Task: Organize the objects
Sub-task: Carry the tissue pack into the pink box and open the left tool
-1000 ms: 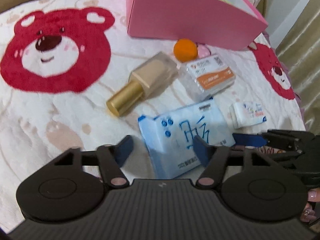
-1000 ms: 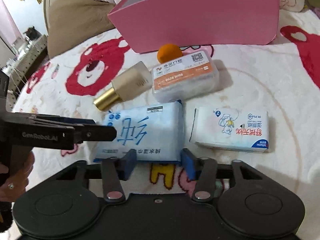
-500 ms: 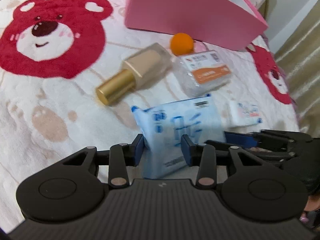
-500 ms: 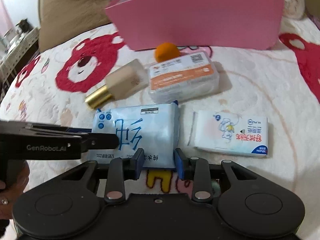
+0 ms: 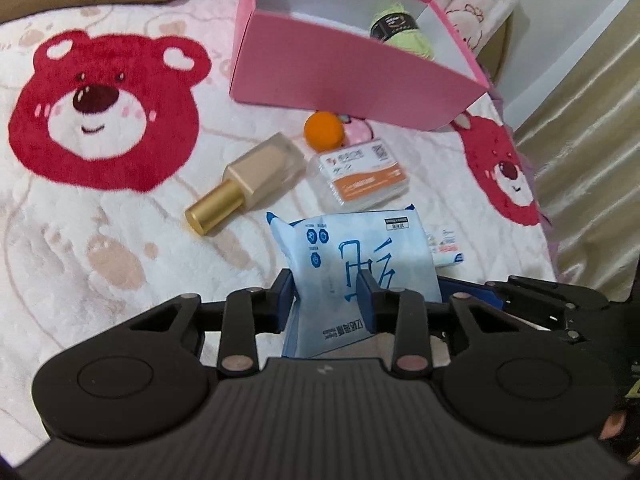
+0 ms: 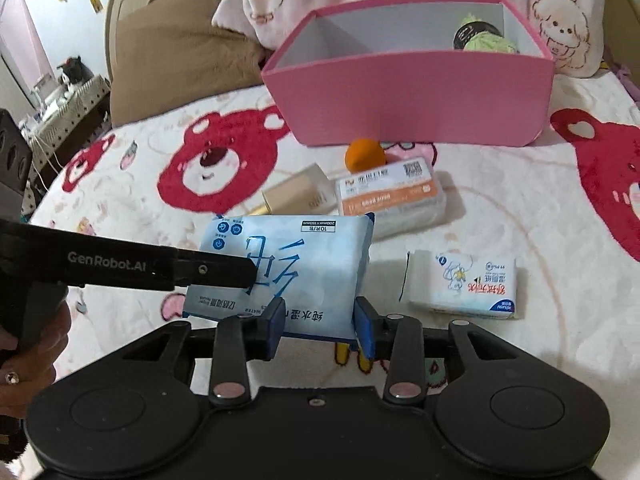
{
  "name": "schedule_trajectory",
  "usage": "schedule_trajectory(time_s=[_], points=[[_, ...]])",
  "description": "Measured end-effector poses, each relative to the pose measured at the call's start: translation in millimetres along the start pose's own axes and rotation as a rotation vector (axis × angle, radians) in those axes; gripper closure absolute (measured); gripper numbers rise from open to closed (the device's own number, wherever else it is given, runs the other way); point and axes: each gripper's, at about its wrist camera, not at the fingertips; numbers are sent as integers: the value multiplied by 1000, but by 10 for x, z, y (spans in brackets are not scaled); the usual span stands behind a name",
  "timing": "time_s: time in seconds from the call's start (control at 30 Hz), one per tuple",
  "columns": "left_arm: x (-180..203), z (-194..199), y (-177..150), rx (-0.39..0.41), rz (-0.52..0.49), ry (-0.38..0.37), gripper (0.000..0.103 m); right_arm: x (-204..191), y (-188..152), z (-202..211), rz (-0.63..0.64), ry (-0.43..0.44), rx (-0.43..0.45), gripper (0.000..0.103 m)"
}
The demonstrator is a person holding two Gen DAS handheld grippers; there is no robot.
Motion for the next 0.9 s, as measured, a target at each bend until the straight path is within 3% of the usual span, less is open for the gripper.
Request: schedule_trajectory(time_s=[0.23, 0.5, 0.73, 0.9], points=[[320, 364, 277, 2, -106, 42, 72, 17, 221, 351, -10, 32, 42, 55], [653, 804, 813, 29, -185, 99, 72, -23, 691, 764, 38, 1, 129, 54], [901, 1075, 1338, 50, -206, 154, 72, -4, 1209, 1036, 83, -35, 193, 54], [1019, 1104, 1682, 86, -202, 223, 72, 83, 1569, 1002, 101, -41, 218, 54]])
Point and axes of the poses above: each gripper's, at about its wrist camera, not at the fingertips, and z roughly against the way its jaws point, x to its right, y to its top, and after that the axes turned 14 degrees about -x, right-handed
